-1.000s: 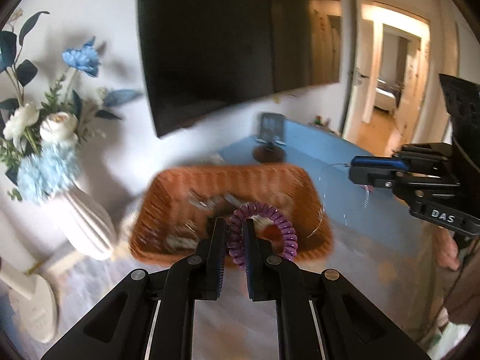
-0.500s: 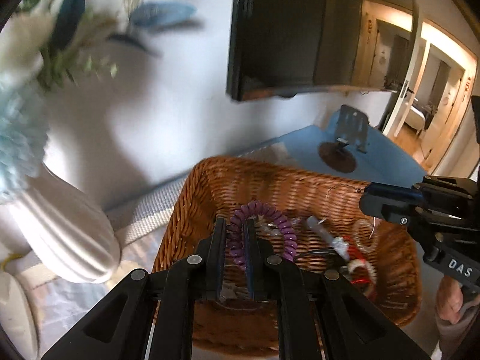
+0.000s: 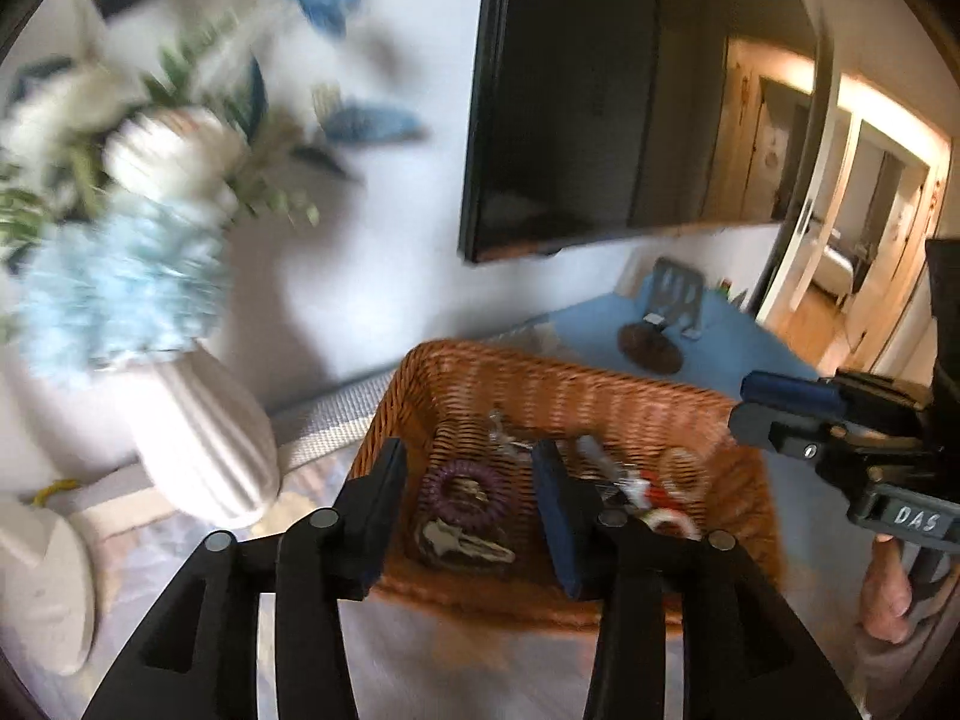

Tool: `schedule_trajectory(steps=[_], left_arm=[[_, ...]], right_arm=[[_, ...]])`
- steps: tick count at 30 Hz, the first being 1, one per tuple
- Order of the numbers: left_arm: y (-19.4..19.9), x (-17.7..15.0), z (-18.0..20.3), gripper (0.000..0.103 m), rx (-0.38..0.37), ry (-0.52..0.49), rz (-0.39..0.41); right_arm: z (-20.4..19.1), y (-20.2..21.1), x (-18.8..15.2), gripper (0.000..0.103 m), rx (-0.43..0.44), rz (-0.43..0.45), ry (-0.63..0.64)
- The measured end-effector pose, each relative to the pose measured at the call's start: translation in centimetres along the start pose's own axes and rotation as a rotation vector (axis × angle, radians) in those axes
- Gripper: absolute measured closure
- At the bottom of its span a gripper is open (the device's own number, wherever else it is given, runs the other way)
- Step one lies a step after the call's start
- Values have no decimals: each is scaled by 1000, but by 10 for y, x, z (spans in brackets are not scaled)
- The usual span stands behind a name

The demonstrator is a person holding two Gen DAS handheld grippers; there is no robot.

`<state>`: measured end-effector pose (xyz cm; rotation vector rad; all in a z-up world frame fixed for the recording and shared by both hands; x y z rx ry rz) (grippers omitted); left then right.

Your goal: Organize jewelry

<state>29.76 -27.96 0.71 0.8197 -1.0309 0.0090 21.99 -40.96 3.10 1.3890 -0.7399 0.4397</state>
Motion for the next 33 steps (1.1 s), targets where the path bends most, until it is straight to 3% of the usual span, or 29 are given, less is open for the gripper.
schedule_trajectory(steps=[3, 5, 13, 15, 19, 22, 25, 33], left_arm=[[36, -9, 20, 53, 32, -7, 36], [59, -17, 39, 52, 45, -20, 63], [134, -36, 100, 38, 127, -109, 115], [145, -49, 106, 29, 139, -112, 108], [147, -88, 104, 26, 104, -80, 31], [149, -120, 92, 26, 172, -46, 17], [146, -144, 84, 26, 160, 9, -12], [142, -171, 63, 26, 221, 60, -18]], right_arm=[[-7, 35, -9, 61, -13, 42, 10], [-12, 52, -17, 52, -32, 44, 16], [-44, 110, -54, 48, -122, 43, 89], [-48, 118, -66, 48, -157, 34, 93], [-55, 121, -96, 48, -180, -25, 81], [-55, 120, -113, 47, -193, -65, 54], [-58, 119, -124, 47, -224, -78, 55], [-68, 112, -140, 47, -269, -106, 58]])
Point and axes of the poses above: each gripper's, at about its wrist camera, not at the fingertips, and y roughly against the way its jaws point, z to its right, x to its top, the point moved 6 cm from there along -y, roughly the way its jaws point, and after that the axes turned 12 degrees about -x, right-handed, at the moved point
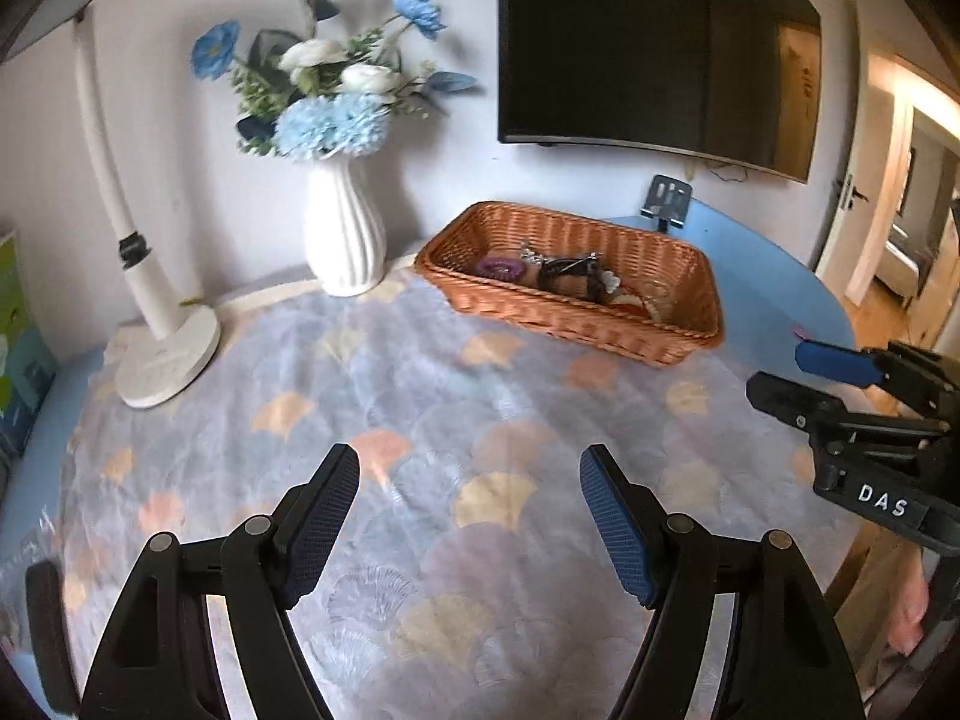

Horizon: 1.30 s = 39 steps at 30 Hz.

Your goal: Organize jewelry

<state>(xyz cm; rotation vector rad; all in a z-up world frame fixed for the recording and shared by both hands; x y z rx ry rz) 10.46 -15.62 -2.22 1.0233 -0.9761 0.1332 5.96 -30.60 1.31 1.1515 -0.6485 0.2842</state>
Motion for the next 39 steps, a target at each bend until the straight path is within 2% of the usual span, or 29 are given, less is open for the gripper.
schedule_trajectory(steps=[6, 24, 39], left_arm=[[2, -5, 2, 26, 30, -20, 10], [-3, -10, 7, 26, 14, -15, -17], [0, -11, 8, 26, 12, -27, -6]], right_arm=[[-4, -8, -4, 47, 24, -23, 0], [-4, -16, -14, 47, 49, -73, -26], [-11, -17, -15, 47, 71, -80, -21]])
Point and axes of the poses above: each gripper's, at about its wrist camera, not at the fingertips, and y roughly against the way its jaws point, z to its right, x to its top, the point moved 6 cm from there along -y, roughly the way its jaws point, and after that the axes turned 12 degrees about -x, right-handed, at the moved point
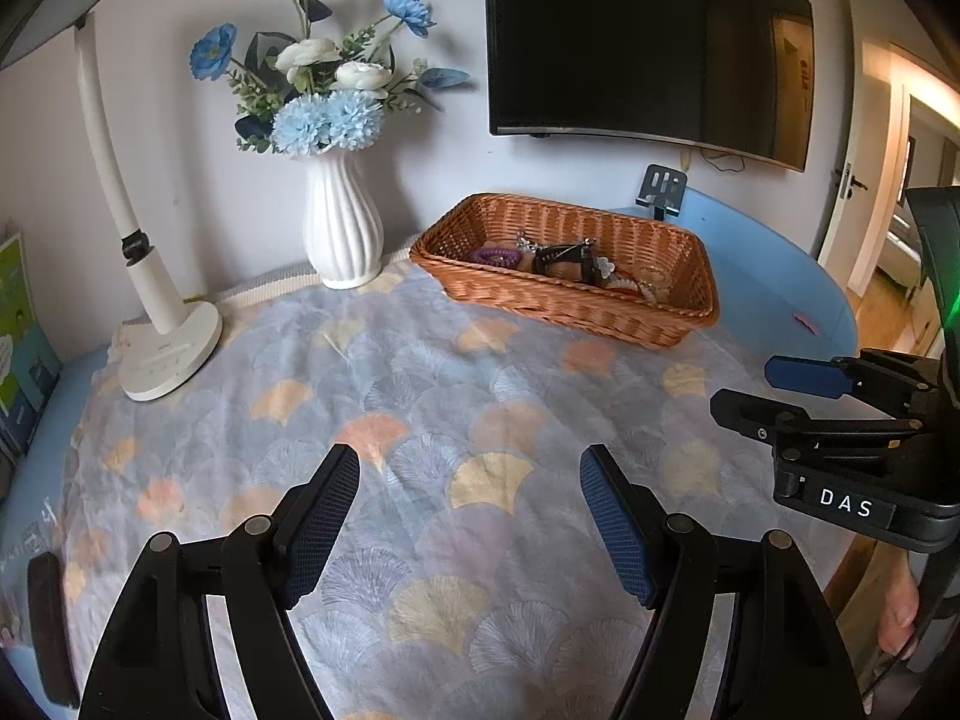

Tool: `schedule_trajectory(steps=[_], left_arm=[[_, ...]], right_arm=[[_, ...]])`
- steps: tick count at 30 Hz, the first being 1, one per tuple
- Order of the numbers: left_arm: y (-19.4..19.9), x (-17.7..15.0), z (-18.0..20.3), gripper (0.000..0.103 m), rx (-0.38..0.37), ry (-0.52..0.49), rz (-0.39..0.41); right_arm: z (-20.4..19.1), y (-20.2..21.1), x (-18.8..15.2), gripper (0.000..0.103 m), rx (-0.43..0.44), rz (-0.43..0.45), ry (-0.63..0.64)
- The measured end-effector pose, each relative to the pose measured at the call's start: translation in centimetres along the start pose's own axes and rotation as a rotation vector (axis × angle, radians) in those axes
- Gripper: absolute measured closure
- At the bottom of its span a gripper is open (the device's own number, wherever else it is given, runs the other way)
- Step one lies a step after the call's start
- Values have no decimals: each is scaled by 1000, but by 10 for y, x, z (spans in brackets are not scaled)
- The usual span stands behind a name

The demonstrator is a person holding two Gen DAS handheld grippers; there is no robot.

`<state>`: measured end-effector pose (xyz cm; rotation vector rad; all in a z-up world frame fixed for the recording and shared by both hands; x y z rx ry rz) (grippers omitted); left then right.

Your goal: Organize jewelry

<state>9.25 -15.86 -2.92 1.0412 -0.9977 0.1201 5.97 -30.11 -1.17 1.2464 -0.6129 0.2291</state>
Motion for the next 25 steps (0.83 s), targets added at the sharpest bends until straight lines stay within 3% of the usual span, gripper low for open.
schedule_trajectory(steps=[14, 18, 23, 25], left_arm=[[-4, -2, -2, 26, 21, -8, -13], [-8, -3, -4, 26, 56, -17, -22], [1, 0, -9, 26, 101, -33, 42], [3, 0, -12, 26, 77, -27, 37]], right_arm=[[-3, -3, -1, 47, 34, -16, -3], [-3, -2, 1, 47, 33, -10, -6], [-6, -4, 1, 47, 34, -18, 6], [-10, -6, 2, 47, 35, -19, 15]])
Point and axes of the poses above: each gripper's, at about its wrist camera, not at the fingertips, and y roughly against the way its jaws point, z to its right, x to its top, the point moved 6 cm from there along -y, roughly the way its jaws point, and after that the axes turned 12 degrees about -x, right-handed, at the moved point
